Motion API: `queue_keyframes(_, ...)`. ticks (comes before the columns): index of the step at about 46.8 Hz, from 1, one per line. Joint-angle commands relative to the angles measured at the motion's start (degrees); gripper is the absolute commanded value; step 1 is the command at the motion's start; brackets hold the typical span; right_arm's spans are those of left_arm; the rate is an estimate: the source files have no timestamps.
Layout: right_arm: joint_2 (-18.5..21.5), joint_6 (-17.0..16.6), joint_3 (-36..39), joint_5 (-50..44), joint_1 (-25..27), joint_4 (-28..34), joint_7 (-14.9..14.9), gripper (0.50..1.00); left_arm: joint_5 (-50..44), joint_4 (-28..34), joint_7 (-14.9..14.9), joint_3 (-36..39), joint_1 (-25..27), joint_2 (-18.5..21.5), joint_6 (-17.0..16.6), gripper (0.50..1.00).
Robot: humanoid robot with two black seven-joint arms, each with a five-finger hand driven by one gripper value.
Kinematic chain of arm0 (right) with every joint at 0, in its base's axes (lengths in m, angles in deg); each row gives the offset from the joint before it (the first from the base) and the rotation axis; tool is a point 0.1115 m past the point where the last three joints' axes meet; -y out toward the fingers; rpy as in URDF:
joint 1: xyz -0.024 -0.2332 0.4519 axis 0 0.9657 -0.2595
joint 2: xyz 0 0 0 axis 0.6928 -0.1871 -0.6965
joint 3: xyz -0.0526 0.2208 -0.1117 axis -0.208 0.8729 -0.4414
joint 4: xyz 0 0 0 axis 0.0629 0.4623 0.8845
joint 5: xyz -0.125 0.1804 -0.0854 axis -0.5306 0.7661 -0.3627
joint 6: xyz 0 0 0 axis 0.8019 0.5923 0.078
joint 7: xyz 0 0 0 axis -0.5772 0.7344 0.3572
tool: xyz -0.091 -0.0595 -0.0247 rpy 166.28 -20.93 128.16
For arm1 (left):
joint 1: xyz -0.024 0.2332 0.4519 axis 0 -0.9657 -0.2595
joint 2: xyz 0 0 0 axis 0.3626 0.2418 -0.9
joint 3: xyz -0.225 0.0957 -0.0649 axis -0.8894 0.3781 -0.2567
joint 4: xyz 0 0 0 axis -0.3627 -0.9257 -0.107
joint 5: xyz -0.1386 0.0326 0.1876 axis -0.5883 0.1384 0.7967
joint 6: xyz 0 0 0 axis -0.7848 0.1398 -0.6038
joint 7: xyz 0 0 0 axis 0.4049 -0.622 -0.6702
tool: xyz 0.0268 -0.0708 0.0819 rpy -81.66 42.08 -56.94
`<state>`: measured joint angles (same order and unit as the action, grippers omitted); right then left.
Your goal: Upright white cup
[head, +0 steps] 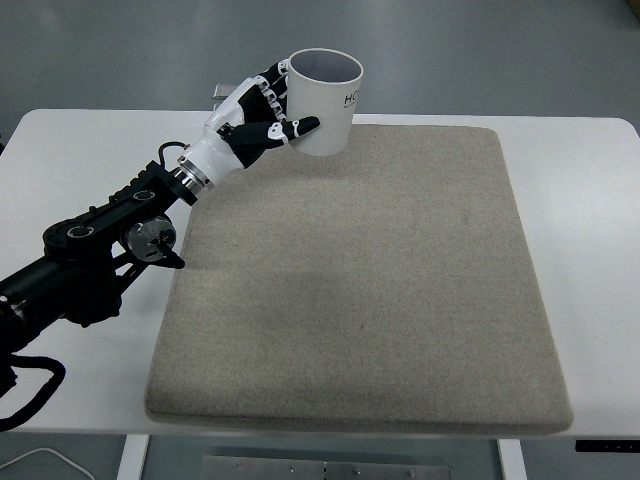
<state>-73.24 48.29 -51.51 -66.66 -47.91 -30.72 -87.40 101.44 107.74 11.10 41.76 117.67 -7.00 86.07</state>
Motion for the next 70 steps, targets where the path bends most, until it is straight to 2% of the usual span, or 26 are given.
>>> queue_keyframes(1,0.00,0.00,0.00,-0.01,0.00,0.00,0.00,0.930,-0.06,-0.06,0.00,0.00,-0.15,0.00,0.03,0.500)
queue_keyframes(25,0.00,0.00,0.00,-0.01,0.00,0.00,0.00,0.930,0.47,-0.06,0.00,0.00,-0.33,-0.88,-0.23,0.500)
queue_keyframes(33,0.00,0.00,0.00,-0.01,0.00,0.00,0.00,0.930,0.73,-2.17,0.00,0.35,-1.29,-1.15,-0.15,0.500)
queue_keyframes(52,0.00,0.00,0.00,-0.01,0.00,0.00,0.00,0.930,7.41,-4.54,0.00,0.79,-2.70,-0.27,0.64,0.500)
queue_keyframes(70,0.00,0.00,0.00,-0.01,0.00,0.00,0.00,0.930,8.12,-5.60,0.00,0.88,-3.05,1.14,0.47,0.500)
